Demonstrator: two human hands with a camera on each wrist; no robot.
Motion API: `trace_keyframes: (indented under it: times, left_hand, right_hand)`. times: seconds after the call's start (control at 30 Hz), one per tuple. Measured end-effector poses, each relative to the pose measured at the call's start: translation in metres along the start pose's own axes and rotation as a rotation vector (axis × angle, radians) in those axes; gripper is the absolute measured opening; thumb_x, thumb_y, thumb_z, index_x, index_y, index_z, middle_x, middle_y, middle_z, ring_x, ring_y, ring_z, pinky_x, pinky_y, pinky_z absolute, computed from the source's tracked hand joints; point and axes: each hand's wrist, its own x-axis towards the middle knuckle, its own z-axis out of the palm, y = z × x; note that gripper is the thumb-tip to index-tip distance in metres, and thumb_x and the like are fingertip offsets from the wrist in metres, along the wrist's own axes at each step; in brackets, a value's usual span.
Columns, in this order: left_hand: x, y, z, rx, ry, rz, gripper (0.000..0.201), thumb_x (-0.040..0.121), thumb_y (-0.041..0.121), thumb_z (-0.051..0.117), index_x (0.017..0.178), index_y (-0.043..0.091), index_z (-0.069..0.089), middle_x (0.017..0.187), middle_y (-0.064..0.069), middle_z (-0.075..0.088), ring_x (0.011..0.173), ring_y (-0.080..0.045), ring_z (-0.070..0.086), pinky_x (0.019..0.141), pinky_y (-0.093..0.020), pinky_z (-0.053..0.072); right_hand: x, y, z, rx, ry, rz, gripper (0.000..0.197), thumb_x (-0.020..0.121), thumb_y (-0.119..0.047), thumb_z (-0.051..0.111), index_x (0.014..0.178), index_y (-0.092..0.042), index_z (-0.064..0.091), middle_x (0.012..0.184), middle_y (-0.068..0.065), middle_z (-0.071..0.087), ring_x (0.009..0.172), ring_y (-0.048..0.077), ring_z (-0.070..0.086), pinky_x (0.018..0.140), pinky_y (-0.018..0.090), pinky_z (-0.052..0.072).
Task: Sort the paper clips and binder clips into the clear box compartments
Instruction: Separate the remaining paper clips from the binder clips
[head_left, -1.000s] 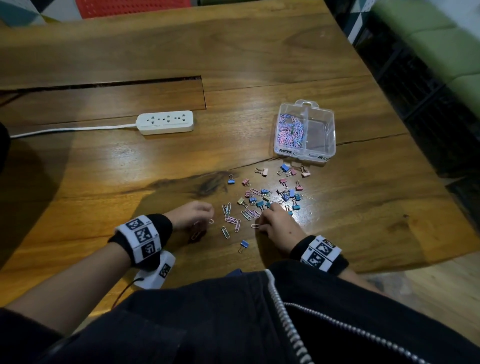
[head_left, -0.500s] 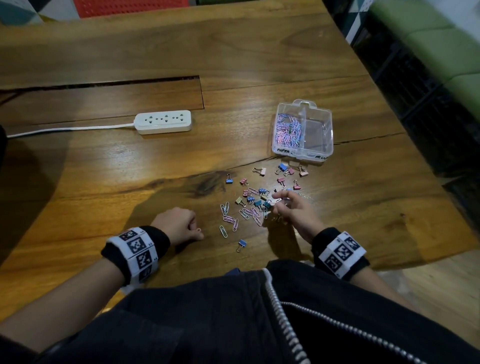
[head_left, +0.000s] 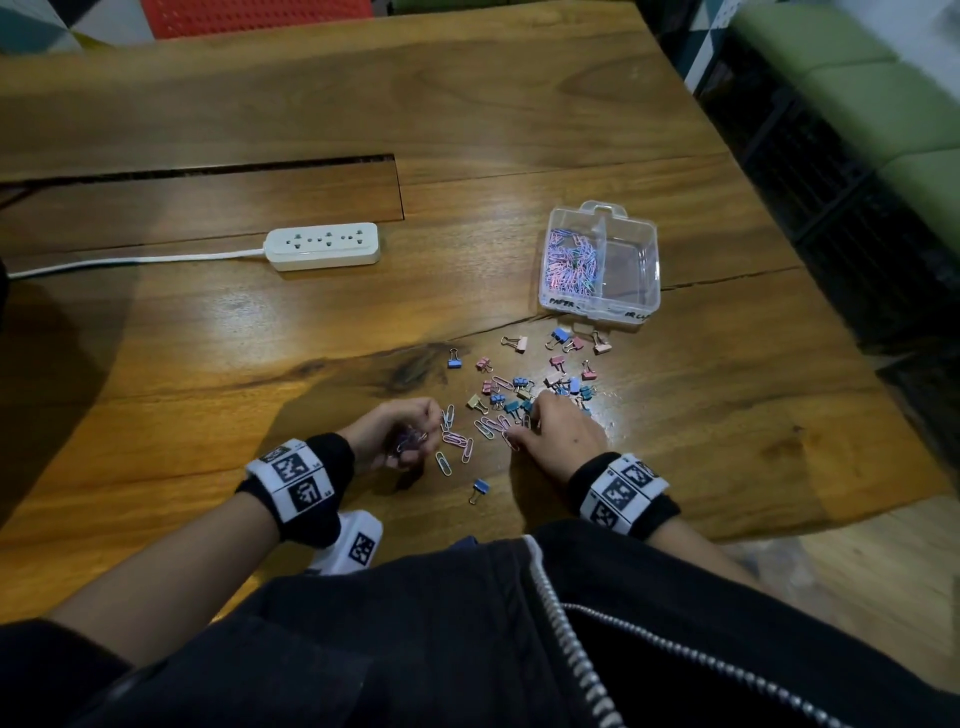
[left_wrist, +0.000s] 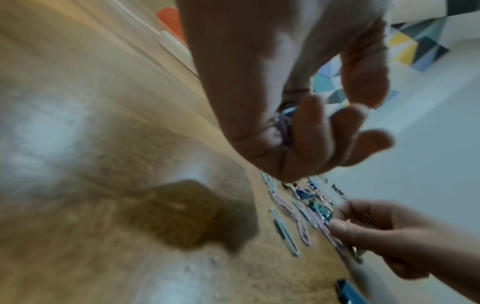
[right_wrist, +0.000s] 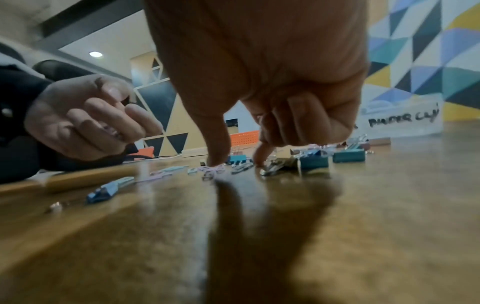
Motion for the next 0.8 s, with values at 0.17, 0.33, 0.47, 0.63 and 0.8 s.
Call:
trace_keyframes:
  times: [0.17,0.33,0.47,0.63,0.8]
  left_hand:
    - [0.011,0.002,0.012,1.103,0.147,0.081,0.014,0.078,0.024,0.070,0.078,0.021,0.056,0.078,0.010,0.054,0.075,-0.006,0.052,0.066,-0.018,0.040]
    - [0.015,-0.001,0.013,1.538,0.116,0.028,0.017,0.083,0.035,0.062,0.086,0.023,0.052,0.085,0.008,0.051,0.081,-0.009,0.048,0.054,-0.013,0.031]
    - [0.018,-0.005,0.004,1.356,0.087,0.068,0.023,0.088,0.029,0.057,0.068,0.024,0.048,0.073,0.007,0.050,0.065,-0.007,0.046,0.056,-0.014,0.034]
    - [0.017,0.002,0.006,0.364,0.065,0.046,0.014,0.075,0.007,0.048,0.063,0.011,0.041,0.054,-0.001,0.047,0.035,-0.003,0.038,0.037,-0.015,0.030]
    - [0.021,0.011,0.016,0.124,0.032,0.047,0.012,0.080,0.013,0.047,0.069,0.011,0.043,0.049,0.002,0.052,0.034,-0.005,0.038,0.032,-0.012,0.028]
  right_hand:
    - [-0.002,-0.003,-0.003,0.088,-0.064,0.040,0.022,0.089,-0.026,0.052,0.106,-0.012,0.052,0.101,0.004,0.058,0.084,0.015,0.050,0.074,0.029,0.044]
    - [0.001,0.003,-0.005,0.226,-0.083,0.025,0.007,0.089,-0.015,0.051,0.093,-0.009,0.054,0.090,0.001,0.051,0.078,0.010,0.050,0.066,0.018,0.038]
    - [0.006,0.014,-0.012,0.422,-0.109,0.025,0.010,0.089,-0.012,0.052,0.079,-0.012,0.048,0.074,-0.004,0.046,0.065,0.003,0.042,0.056,0.015,0.033]
    - [0.007,0.023,-0.027,1.184,-0.266,0.105,0.022,0.087,0.006,0.044,0.082,-0.014,0.050,0.073,0.002,0.050,0.059,0.009,0.050,0.050,0.017,0.041]
    - [0.001,0.016,-0.030,1.369,-0.400,0.122,0.022,0.092,-0.001,0.034,0.084,-0.009,0.054,0.074,0.004,0.049,0.062,0.012,0.047,0.055,0.021,0.040]
